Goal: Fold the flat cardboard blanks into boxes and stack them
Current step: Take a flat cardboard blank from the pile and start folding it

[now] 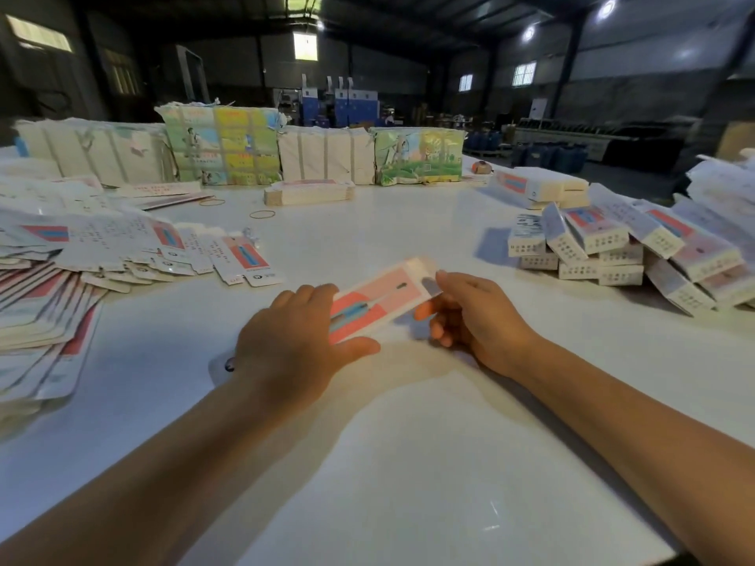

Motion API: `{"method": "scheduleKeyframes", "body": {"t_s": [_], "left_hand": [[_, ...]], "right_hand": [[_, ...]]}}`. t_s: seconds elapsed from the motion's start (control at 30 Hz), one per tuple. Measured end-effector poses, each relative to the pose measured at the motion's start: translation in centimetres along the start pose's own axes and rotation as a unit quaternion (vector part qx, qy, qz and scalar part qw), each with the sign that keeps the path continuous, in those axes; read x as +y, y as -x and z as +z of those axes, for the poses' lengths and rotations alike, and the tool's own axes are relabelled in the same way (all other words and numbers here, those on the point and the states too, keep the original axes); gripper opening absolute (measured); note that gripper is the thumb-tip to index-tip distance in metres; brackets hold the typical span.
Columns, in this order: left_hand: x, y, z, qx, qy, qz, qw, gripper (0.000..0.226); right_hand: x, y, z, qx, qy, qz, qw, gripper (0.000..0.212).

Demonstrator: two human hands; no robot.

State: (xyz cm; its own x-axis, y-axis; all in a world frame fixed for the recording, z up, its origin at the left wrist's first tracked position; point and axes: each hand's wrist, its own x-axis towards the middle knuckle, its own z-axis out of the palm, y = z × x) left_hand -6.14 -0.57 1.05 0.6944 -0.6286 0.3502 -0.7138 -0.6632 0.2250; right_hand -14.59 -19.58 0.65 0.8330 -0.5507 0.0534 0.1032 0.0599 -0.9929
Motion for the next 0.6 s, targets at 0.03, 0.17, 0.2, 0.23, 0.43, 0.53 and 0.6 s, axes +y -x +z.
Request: {"method": "scheduleKeyframes", "body": {"t_s": [0.03,0.17,0.2,0.23,0.43,0.53,0.6], "left_hand": [[-0.2,-0.1,-0.3,0.012,0.011,-0.008,1.0,0.066],[-0.6,-0.2,-0.8,0.026,0.036,-0.032,0.999,0.057],[-0.7,-0.3,-0.9,0.026,0.037,-0.037,0.998,0.057],[-0.7,-0.3,-1.0,0.022,0.035,-0.042,0.998,0.058],[-0.3,-0.2,-1.2,0.0,0.035,-0.04,0.999,0.064],[-0.1,-0.1,-1.2,-0.01,0.038,-0.041,0.998,0.072],[0.0,-0.1,-1.1,-0.006,0.028,-0.031,0.999,0.072]], "right_hand": [[-0.1,0.1,0.0,0.02,0.005,-0.008,1.0,0.021],[-0.1,0.4,-0.7,0.133,0.132,-0.156,0.97,0.013],[-0.1,0.6,-0.7,0.139,0.15,-0.185,0.961,0.015],[0.0,0.7,-0.5,0.136,0.165,-0.204,0.955,0.017],[0.4,1.7,0.8,0.055,0.262,-0.268,0.926,0.027],[0.4,2.0,1.1,0.04,0.223,-0.253,0.941,0.032],[0.5,2.1,1.3,0.04,0.207,-0.235,0.949,0.03]]}}
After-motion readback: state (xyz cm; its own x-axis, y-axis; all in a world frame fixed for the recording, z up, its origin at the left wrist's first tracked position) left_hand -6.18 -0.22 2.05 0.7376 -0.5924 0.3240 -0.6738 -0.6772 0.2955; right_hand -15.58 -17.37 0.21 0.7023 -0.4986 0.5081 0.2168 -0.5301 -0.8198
